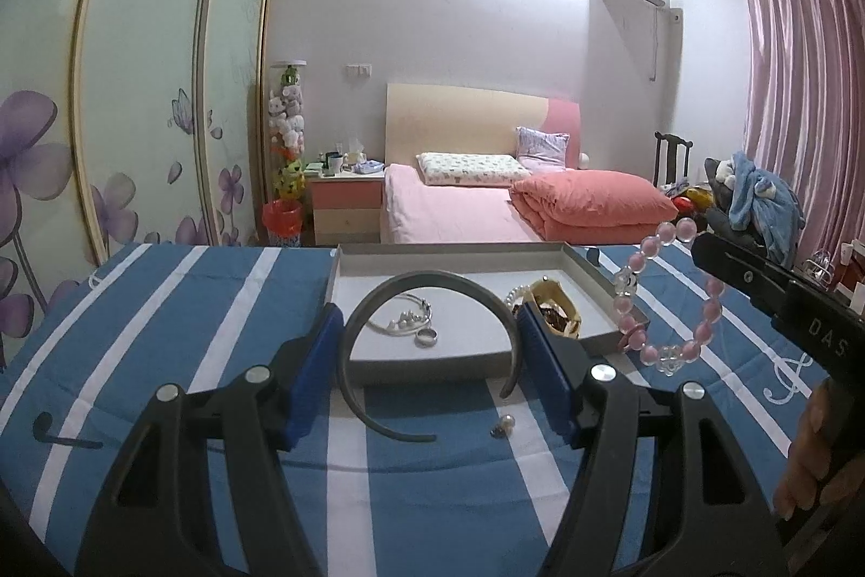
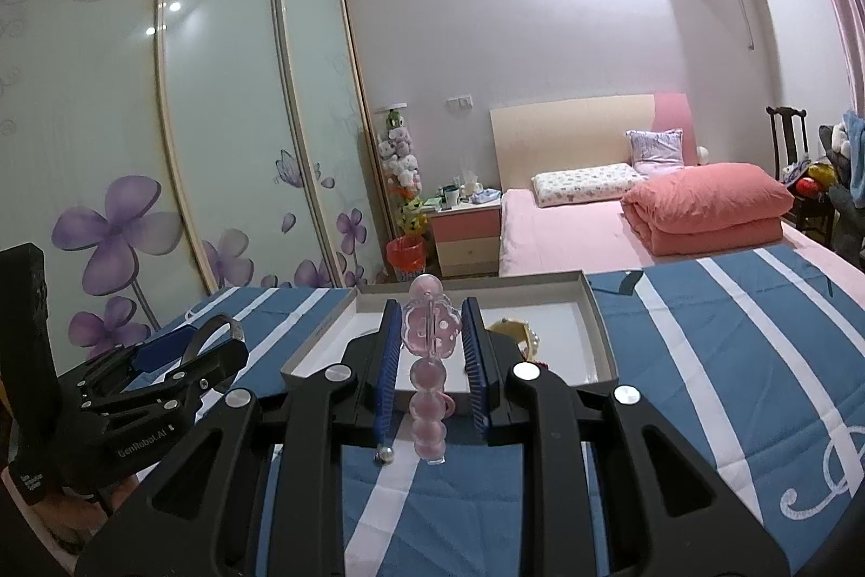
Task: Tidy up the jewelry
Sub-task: 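Carry the pink bracelet and gray bangle over the gray tray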
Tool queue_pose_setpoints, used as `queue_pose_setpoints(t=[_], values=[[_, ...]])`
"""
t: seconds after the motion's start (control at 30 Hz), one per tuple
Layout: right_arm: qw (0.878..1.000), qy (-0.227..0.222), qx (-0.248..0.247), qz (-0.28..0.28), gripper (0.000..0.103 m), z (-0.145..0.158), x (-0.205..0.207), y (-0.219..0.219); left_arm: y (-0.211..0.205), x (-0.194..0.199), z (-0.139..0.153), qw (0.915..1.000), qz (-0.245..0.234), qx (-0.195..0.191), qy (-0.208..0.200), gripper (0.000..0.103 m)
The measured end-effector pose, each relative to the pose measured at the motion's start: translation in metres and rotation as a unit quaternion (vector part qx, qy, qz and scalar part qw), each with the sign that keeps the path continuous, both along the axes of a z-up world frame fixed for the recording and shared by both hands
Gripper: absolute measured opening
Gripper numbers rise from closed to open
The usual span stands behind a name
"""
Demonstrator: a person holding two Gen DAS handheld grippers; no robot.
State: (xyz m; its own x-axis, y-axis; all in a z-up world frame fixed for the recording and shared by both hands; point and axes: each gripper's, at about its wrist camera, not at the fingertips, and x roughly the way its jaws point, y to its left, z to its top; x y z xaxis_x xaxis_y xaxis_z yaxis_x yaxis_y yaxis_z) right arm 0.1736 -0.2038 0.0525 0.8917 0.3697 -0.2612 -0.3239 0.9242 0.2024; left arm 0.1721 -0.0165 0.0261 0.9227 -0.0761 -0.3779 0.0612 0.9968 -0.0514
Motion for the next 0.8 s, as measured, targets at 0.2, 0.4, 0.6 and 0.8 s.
queue_pose_setpoints(t=[0.2,0.4,0.6,0.8], values=[[1.000,-0.008,0.000,-0.004,0.024,0.003,0.009,0.002,0.000,0.011,0.004,1.0000,0.005,-0.001,-0.008,0.064],[1.000,-0.026,0.003,-0.010,0.024,0.014,0.020,0.003,-0.001,0.024,0.011,0.9997,0.010,0.005,-0.022,0.064],[0.999,-0.038,0.003,-0.014,0.024,0.022,0.035,0.007,-0.002,0.045,0.018,0.9993,0.011,0.006,-0.036,0.064],[1.000,-0.021,-0.004,-0.013,0.024,0.014,0.061,0.012,-0.008,0.075,0.011,0.9996,0.009,0.004,-0.025,0.064]])
